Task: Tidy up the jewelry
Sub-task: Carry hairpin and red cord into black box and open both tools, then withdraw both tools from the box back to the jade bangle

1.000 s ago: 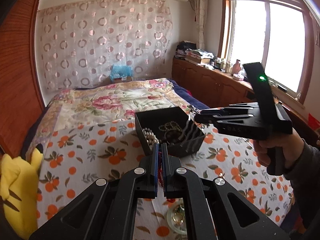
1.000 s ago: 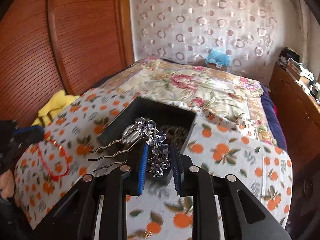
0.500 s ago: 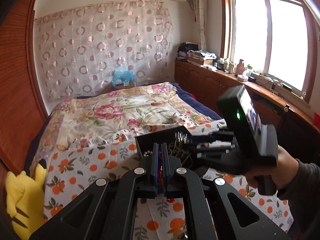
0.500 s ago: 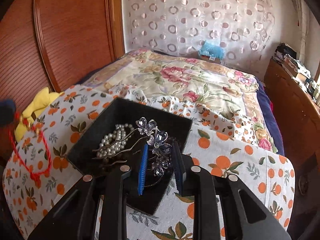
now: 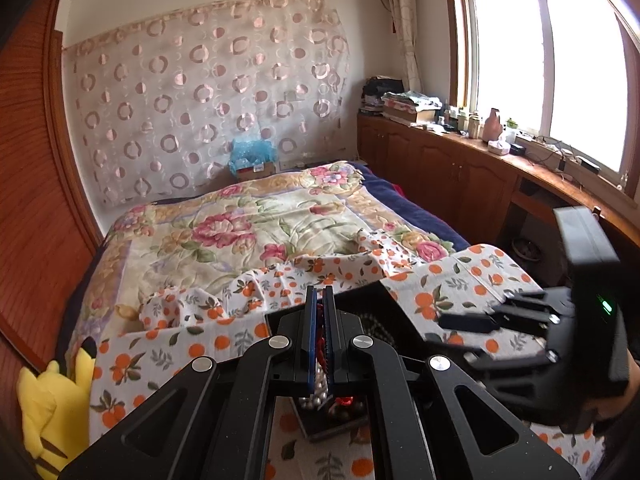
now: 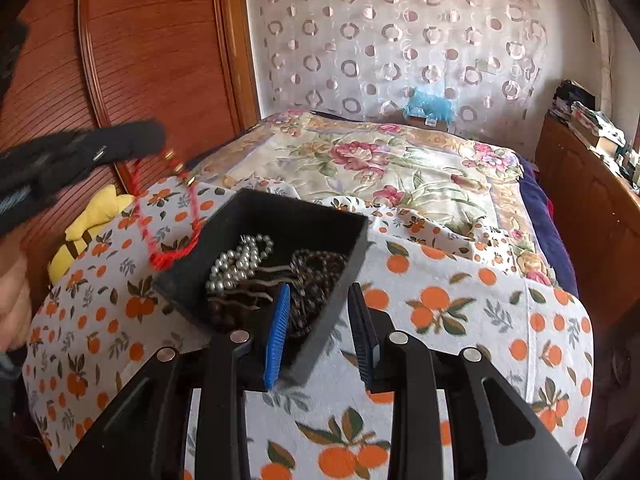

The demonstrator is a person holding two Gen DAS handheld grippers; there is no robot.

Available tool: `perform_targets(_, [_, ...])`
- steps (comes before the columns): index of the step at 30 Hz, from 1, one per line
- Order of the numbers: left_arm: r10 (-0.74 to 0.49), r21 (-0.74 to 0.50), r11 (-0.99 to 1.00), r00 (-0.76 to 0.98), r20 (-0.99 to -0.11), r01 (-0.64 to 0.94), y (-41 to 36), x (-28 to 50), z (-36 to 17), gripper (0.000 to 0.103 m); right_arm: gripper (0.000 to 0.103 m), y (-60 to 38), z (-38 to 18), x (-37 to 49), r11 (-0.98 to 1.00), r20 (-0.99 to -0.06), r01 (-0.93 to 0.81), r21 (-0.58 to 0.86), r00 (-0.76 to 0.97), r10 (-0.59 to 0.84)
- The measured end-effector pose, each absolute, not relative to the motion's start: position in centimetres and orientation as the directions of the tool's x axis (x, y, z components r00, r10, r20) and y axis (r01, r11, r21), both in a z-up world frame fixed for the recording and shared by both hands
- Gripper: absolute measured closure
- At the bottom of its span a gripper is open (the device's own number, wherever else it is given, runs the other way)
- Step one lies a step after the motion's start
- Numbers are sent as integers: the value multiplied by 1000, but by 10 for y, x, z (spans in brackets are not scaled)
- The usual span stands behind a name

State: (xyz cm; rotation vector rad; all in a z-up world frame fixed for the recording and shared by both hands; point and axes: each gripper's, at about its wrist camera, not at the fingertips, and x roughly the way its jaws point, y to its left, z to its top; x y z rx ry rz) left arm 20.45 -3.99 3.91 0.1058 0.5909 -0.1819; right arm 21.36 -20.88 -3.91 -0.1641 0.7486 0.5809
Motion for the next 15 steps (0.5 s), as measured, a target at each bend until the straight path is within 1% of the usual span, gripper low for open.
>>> perform_targets(7, [-123,52,981,804,-582,187,-48,232,23,100,70,-231,-44,198,837,-664,-542,81,596,450])
perform_targets(8, [-123,46,982,799,-588,185,-47,234,20,97,70,-234,-44,195,835,-660,-543,85,598,455])
perform_targets(10, [-118,40,983,788,-604,178,-45,236,12,79,70,-237,-44,187,834,-653,-546,84,602,460])
perform_targets(15, [-115,41,983,774,-622,180,-39,217,0,67,70,-239,-42,164,827,-638,-556,84,608,473])
